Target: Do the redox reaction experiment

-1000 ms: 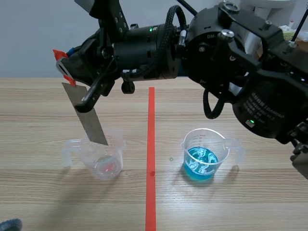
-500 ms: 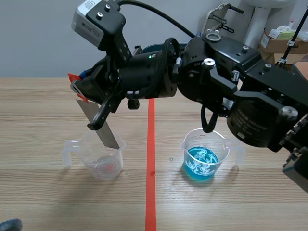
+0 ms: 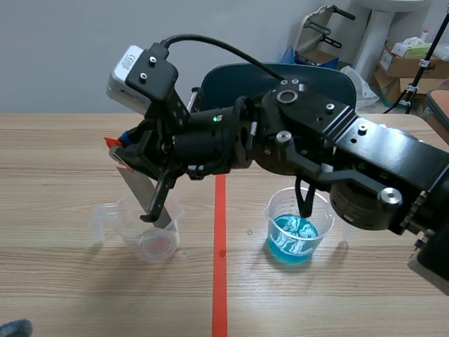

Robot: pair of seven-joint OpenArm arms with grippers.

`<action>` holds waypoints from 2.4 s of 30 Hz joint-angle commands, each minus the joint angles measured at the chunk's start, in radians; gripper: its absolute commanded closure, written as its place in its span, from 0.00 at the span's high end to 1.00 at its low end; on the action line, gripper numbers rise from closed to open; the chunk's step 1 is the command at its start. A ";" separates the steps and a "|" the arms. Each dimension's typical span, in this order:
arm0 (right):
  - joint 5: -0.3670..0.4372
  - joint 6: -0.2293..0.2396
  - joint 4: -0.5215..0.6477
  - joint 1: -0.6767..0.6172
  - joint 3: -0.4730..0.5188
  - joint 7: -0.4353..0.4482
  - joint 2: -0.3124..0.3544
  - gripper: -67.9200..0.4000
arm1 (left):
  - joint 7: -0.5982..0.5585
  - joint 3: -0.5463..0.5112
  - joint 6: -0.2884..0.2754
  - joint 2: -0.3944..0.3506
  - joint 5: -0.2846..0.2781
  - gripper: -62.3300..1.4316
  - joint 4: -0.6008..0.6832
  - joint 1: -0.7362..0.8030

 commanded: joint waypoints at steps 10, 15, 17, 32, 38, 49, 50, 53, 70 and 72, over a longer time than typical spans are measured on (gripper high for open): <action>-0.030 -0.001 -0.005 0.023 -0.023 0.038 -0.006 0.02 | -0.021 0.007 -0.002 0.010 -0.013 1.00 0.016 -0.003; -0.030 0.004 -0.005 0.023 -0.023 0.040 -0.006 0.02 | -0.021 0.007 -0.002 0.010 -0.013 1.00 0.016 -0.003; -0.030 0.007 -0.005 0.023 -0.023 0.040 -0.006 0.05 | -0.021 0.007 -0.002 0.010 -0.013 1.00 0.016 -0.003; -0.014 0.060 -0.005 0.023 -0.023 0.068 -0.034 1.00 | -0.021 0.007 -0.002 0.010 -0.013 1.00 0.016 -0.003; -0.003 0.059 -0.005 0.023 -0.023 0.056 -0.039 1.00 | -0.022 0.007 -0.002 0.010 -0.013 1.00 0.016 -0.003; -0.003 0.059 -0.005 0.023 -0.023 0.057 -0.039 1.00 | -0.022 0.007 -0.002 0.010 -0.013 1.00 0.016 -0.003; -0.003 0.059 -0.005 0.023 -0.023 0.057 -0.039 1.00 | -0.022 0.007 -0.002 0.010 -0.013 1.00 0.016 -0.003; -0.003 0.059 -0.005 0.023 -0.023 0.057 -0.039 1.00 | -0.022 0.007 -0.002 0.010 -0.013 1.00 0.016 -0.003; -0.003 0.059 -0.005 0.023 -0.023 0.057 -0.039 1.00 | -0.021 0.007 -0.002 0.010 -0.013 1.00 0.016 -0.003; -0.003 0.059 -0.005 0.023 -0.023 0.057 -0.039 1.00 | -0.021 0.007 -0.002 0.010 -0.013 1.00 0.016 -0.003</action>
